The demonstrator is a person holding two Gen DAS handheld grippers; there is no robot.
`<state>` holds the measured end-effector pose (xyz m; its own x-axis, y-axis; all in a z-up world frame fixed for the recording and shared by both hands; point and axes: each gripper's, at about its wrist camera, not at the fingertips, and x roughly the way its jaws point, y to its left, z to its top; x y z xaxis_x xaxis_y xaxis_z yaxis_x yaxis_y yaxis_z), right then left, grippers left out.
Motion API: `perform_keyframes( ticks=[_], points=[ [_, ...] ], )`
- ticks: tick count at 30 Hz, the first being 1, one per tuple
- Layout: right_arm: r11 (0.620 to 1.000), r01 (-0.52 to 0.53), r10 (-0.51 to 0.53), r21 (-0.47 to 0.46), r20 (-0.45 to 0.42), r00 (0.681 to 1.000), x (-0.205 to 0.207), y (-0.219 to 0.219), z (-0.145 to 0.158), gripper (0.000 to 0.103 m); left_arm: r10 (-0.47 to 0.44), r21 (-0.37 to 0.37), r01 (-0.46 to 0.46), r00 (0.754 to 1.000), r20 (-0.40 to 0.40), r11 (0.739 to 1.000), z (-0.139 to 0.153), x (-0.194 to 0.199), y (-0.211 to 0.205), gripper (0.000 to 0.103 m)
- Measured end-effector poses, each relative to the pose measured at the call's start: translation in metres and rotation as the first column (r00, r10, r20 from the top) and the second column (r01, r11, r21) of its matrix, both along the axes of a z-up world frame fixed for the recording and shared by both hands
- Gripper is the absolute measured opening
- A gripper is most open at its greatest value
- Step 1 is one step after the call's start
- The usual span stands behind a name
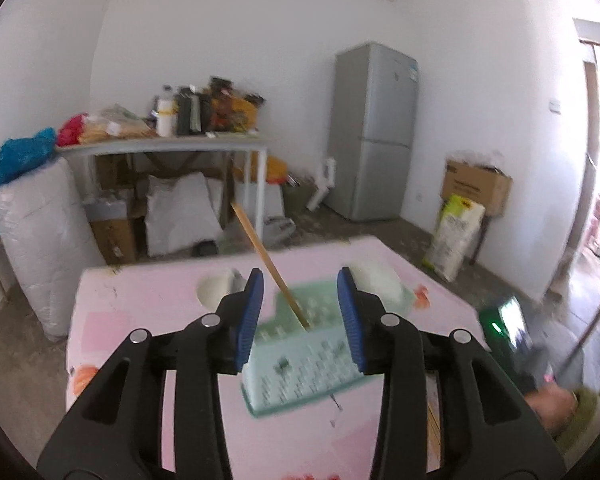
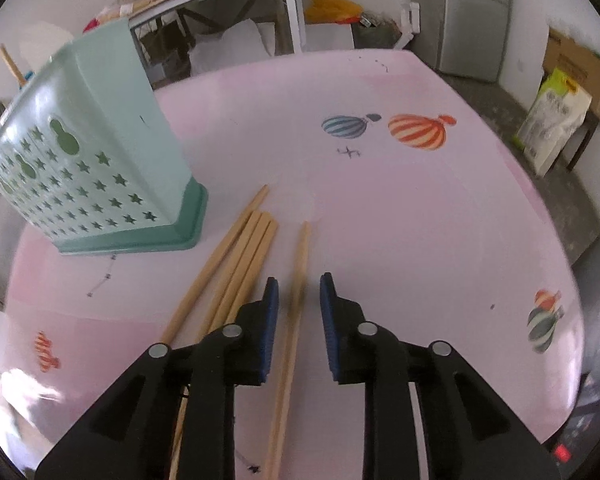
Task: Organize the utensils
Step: 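Lift the wooden chopstick with the right tool and drop it into the green holder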
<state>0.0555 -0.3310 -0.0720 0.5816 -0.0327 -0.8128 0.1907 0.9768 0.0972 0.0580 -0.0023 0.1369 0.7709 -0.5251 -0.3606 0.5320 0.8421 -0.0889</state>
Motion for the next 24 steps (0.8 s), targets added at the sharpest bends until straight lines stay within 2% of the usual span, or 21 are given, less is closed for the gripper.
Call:
perform_keyframes(
  ticks=[2, 5, 7, 10, 13, 15, 19, 24],
  points=[
    [1.0, -0.008, 0.008, -0.027, 0.013, 1.0, 0.001, 0.001, -0.001, 0.019, -0.049, 0.029, 0.051, 0.997, -0.056, 0.998, -0.015, -0.008, -0.007, 0.036],
    [1.0, 0.001, -0.001, -0.022, 0.013, 1.0, 0.004, -0.004, 0.0, 0.012, -0.099, 0.06, 0.109, 0.985, -0.141, 0.992, -0.043, -0.017, -0.021, 0.036],
    [1.0, 0.006, -0.006, -0.005, 0.011, 1.0, 0.005, -0.007, 0.0, 0.006, -0.119, 0.072, 0.137, 0.971, -0.209, 0.988, -0.063, -0.017, -0.033, 0.036],
    [0.999, 0.025, -0.025, 0.036, 0.017, 1.0, 0.003, -0.013, 0.003, 0.006, -0.126, 0.089, 0.16, 0.944, -0.304, 0.983, -0.093, -0.013, -0.05, 0.036],
    [0.997, 0.046, -0.051, 0.068, 0.087, 0.995, -0.011, -0.019, 0.025, 0.006, -0.122, 0.123, 0.173, 0.933, -0.339, 0.977, -0.113, -0.015, -0.062, 0.036],
    [0.996, 0.051, -0.063, 0.078, 0.167, 0.984, -0.026, -0.02, 0.052, 0.006, -0.121, 0.134, 0.178, 0.928, -0.351, 0.975, -0.12, -0.016, -0.064, 0.036],
    [0.994, 0.029, -0.061, 0.102, 0.333, 0.941, -0.052, -0.019, 0.108, 0.006, -0.097, 0.149, 0.163, 0.923, -0.372, 0.975, -0.132, -0.015, -0.064, 0.036],
    [0.992, -0.045, -0.021, 0.114, 0.521, 0.853, -0.067, -0.005, 0.176, 0.006, -0.054, 0.136, 0.117, 0.916, -0.396, 0.984, -0.138, -0.008, -0.053, 0.036]
  ],
)
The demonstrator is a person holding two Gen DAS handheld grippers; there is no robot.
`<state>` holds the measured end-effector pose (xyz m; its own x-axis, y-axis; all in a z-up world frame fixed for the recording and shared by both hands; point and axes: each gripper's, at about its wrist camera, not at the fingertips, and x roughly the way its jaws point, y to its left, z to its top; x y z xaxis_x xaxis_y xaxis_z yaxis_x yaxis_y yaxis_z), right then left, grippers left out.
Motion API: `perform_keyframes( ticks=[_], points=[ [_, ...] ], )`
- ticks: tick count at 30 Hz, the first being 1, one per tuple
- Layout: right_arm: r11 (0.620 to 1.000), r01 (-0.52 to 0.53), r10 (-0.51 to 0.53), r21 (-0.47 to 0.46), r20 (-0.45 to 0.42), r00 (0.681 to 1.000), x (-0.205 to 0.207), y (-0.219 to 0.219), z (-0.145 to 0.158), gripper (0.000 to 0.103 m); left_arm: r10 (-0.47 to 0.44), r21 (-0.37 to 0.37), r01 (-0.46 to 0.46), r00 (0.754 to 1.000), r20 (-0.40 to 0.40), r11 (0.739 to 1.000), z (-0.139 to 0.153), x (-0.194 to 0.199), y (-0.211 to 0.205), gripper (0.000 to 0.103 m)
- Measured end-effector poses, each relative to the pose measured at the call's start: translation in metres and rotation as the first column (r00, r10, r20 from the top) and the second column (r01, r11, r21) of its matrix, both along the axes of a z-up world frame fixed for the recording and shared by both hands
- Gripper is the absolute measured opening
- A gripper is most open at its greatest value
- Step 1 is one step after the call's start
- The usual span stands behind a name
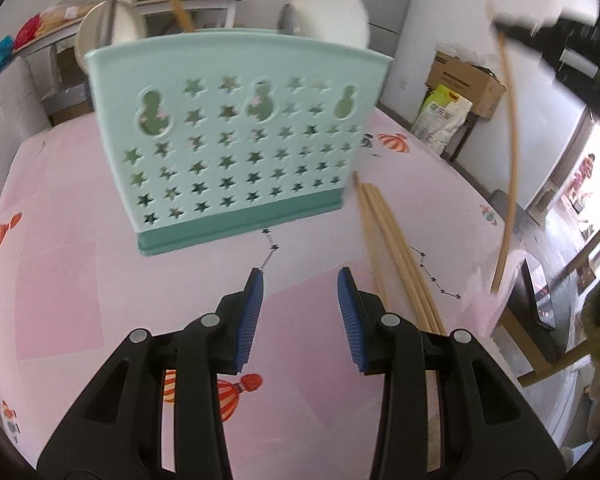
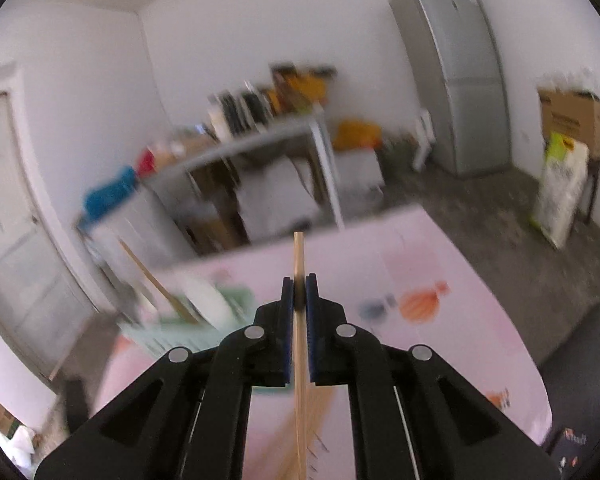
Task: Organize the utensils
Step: 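Lift the wooden chopstick with the right tool and drop it into the green holder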
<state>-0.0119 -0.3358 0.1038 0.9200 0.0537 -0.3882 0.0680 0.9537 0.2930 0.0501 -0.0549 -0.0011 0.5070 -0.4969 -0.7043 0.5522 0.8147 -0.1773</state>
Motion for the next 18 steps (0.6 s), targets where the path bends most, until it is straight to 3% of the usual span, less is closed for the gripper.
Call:
perform_keyframes(
  ticks=[5, 11, 18],
  points=[
    [0.996, -0.092, 0.091, -0.004, 0.158, 0.983, 0.009, 0.022, 0.053, 0.006, 0.025, 0.008, -0.025, 1.0, -0.014, 1.0, -0.003, 0.004, 0.01, 0.036],
    [0.982, -0.178, 0.189, -0.064, 0.259, 0.947, 0.033, 0.059, 0.096, 0.006, 0.047, 0.003, -0.047, 0.999, -0.015, 0.999, -0.001, 0.005, 0.016, 0.036],
    [0.967, -0.252, 0.249, -0.038, 0.341, 0.907, 0.076, 0.085, 0.104, 0.006, 0.054, 0.004, -0.054, 0.998, -0.016, 0.999, 0.0, 0.004, 0.018, 0.036]
  ],
)
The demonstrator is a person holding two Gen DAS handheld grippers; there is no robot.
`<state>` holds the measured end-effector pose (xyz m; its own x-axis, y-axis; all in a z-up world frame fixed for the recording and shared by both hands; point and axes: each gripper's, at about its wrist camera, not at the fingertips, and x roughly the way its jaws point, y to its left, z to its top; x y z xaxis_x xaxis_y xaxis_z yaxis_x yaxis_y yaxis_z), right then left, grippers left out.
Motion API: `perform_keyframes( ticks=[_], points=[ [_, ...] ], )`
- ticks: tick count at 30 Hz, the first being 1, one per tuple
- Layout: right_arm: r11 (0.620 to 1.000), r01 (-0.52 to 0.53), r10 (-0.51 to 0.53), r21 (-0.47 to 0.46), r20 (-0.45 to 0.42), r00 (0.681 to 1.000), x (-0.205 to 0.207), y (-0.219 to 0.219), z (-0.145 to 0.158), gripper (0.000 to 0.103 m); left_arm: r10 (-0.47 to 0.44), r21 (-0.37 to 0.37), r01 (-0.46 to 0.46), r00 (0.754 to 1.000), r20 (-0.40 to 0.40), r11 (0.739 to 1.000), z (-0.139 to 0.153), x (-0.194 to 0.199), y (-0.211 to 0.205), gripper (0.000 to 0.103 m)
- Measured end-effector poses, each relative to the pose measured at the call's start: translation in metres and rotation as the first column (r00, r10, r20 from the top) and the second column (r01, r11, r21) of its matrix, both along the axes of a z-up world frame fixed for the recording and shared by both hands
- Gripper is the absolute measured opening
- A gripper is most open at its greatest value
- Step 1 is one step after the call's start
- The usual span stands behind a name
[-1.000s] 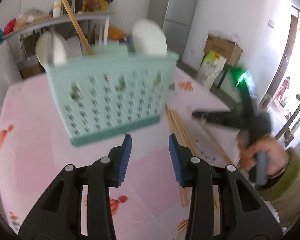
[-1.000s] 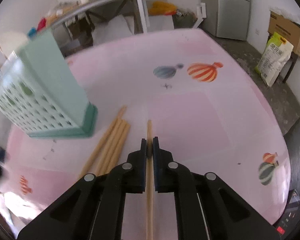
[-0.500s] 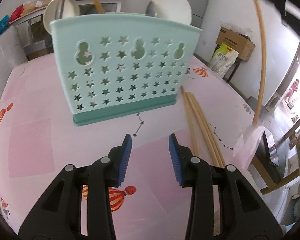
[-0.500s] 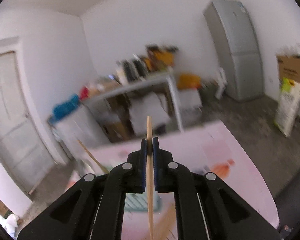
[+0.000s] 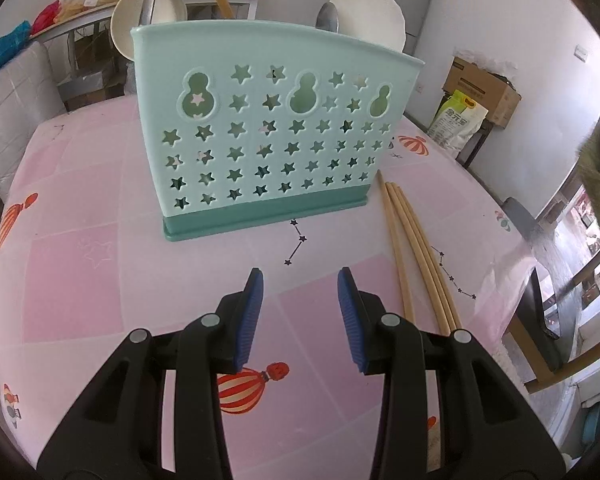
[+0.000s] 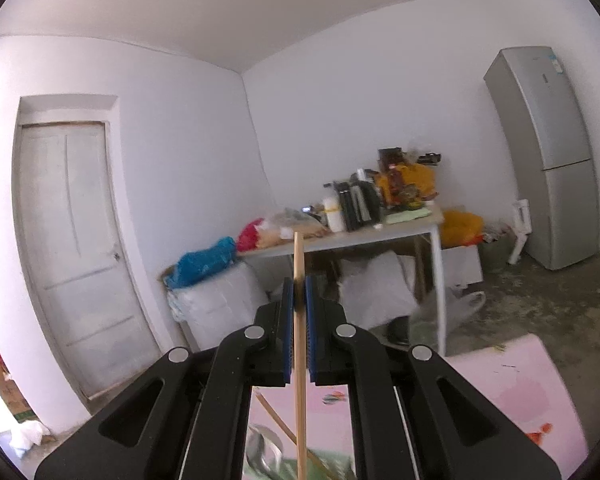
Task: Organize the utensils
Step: 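Lift the wooden chopstick with the right tool and drop it into the green holder, then close the right tool on a wooden chopstick while the left tool closes on another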
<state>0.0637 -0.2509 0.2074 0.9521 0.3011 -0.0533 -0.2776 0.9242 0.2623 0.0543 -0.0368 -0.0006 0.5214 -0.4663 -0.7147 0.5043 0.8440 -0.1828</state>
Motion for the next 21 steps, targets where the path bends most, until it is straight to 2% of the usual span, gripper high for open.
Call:
perform_keyframes(
  ticks=[5, 8, 13, 14, 16, 18, 21],
  points=[
    [0.999, 0.027, -0.028, -0.044, -0.022, 0.999, 0.036, 0.02, -0.024, 0.006, 0.011, -0.003, -0.011, 1.0, -0.001, 1.0, 0.002, 0.0, 0.005, 0.036],
    [0.991, 0.062, -0.066, -0.118, -0.027, 0.997, 0.049, 0.031, -0.047, 0.006, 0.014, -0.005, -0.014, 1.0, -0.006, 1.0, 0.002, 0.0, 0.008, 0.036],
    [0.985, 0.018, -0.043, -0.171, -0.143, 0.989, 0.056, 0.03, -0.086, 0.008, 0.016, -0.009, -0.016, 1.0, -0.013, 1.0, 0.001, 0.001, 0.012, 0.039],
    [0.985, 0.019, -0.045, -0.17, -0.152, 0.987, 0.054, 0.026, -0.089, 0.011, 0.016, -0.008, -0.016, 1.0, -0.013, 1.0, 0.001, 0.001, 0.012, 0.04],
    [0.988, 0.036, -0.063, -0.149, -0.18, 0.982, 0.045, 0.012, -0.094, 0.037, 0.012, -0.009, -0.012, 1.0, -0.013, 1.0, 0.0, 0.001, 0.013, 0.04],
    [0.994, 0.063, -0.079, -0.091, -0.176, 0.981, 0.028, -0.009, -0.096, 0.042, 0.008, -0.009, -0.008, 1.0, -0.015, 1.0, -0.001, 0.002, 0.012, 0.041],
    [0.992, 0.119, -0.123, -0.03, -0.174, 0.977, -0.003, -0.042, -0.096, 0.044, 0.0, -0.009, 0.0, 1.0, -0.02, 1.0, -0.002, 0.003, 0.01, 0.044]
  ],
)
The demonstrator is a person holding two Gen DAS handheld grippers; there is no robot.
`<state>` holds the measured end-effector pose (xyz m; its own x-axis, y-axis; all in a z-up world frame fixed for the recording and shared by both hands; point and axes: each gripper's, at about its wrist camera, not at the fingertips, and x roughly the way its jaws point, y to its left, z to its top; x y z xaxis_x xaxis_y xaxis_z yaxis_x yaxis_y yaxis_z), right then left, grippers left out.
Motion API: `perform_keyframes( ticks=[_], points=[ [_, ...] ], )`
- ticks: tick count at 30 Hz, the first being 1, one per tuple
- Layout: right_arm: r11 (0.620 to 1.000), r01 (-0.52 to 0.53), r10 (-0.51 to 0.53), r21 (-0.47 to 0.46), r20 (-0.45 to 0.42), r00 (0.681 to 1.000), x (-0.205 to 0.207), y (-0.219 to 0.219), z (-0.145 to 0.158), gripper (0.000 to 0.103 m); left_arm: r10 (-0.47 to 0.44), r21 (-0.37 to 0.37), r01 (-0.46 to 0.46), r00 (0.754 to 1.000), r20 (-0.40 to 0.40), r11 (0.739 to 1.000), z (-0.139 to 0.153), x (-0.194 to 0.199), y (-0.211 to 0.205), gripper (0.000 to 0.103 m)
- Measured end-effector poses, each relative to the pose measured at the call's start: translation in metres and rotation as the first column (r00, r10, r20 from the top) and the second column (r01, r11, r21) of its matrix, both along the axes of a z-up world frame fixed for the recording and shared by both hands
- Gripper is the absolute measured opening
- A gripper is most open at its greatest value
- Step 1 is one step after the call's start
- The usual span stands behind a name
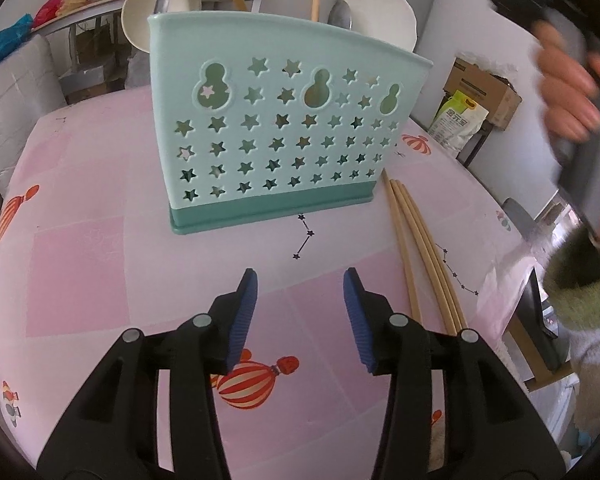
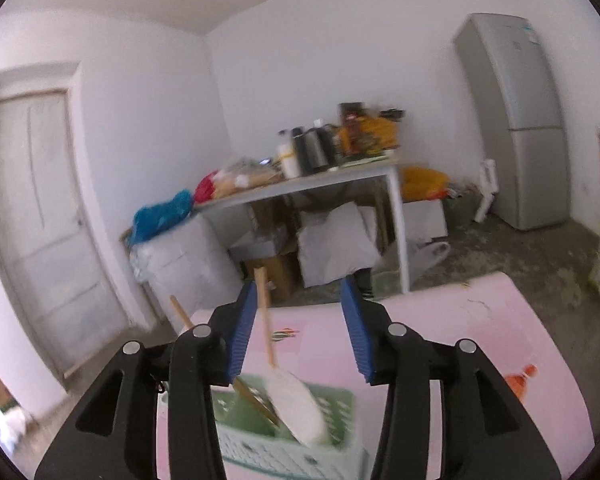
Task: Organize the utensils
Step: 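Close the right tool on a wooden chopstick while the left tool closes on another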
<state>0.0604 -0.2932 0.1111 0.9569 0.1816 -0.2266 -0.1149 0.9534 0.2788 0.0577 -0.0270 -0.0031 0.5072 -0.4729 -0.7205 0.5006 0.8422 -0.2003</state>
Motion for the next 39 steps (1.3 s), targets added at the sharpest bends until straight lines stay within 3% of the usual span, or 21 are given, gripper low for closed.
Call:
perform_keyframes(
  ticks=[4, 7, 10, 15, 27, 34, 39],
  points=[
    [0.995, 0.083, -0.08, 0.063, -0.044, 0.996, -0.046, -0.037, -0.015, 0.045, -0.006, 0.0, 0.006, 1.0, -0.005, 1.0, -0.001, 0.002, -0.003, 0.047],
    [0.986, 0.151, -0.135, 0.075, -0.184, 0.974, -0.068, -0.054, -0.047, 0.045, -0.008, 0.001, 0.008, 1.0, -0.008, 1.0, -0.002, 0.003, -0.006, 0.051],
    [0.98, 0.177, -0.128, 0.086, -0.405, 0.905, -0.08, -0.057, -0.102, 0.045, -0.011, 0.004, 0.012, 1.0, -0.014, 1.0, -0.003, 0.003, -0.009, 0.053],
    [0.982, 0.156, -0.064, 0.108, -0.583, 0.81, -0.088, -0.033, -0.164, 0.035, -0.026, 0.003, 0.026, 0.999, -0.021, 1.0, -0.004, 0.002, -0.014, 0.054],
    [0.991, 0.125, -0.076, 0.035, -0.627, 0.776, -0.07, -0.007, -0.185, 0.018, -0.057, 0.002, 0.057, 0.998, -0.009, 0.998, 0.001, -0.004, -0.025, 0.054],
    [0.991, 0.13, -0.092, 0.016, -0.62, 0.779, -0.07, -0.006, -0.187, 0.008, -0.098, -0.004, 0.098, 0.995, -0.007, 0.995, 0.002, -0.004, -0.041, 0.054],
    [0.988, 0.154, -0.143, -0.035, -0.611, 0.779, -0.071, -0.008, -0.188, 0.007, -0.161, -0.016, 0.161, 0.987, 0.006, 0.987, 0.004, -0.005, -0.066, 0.05]
  ],
)
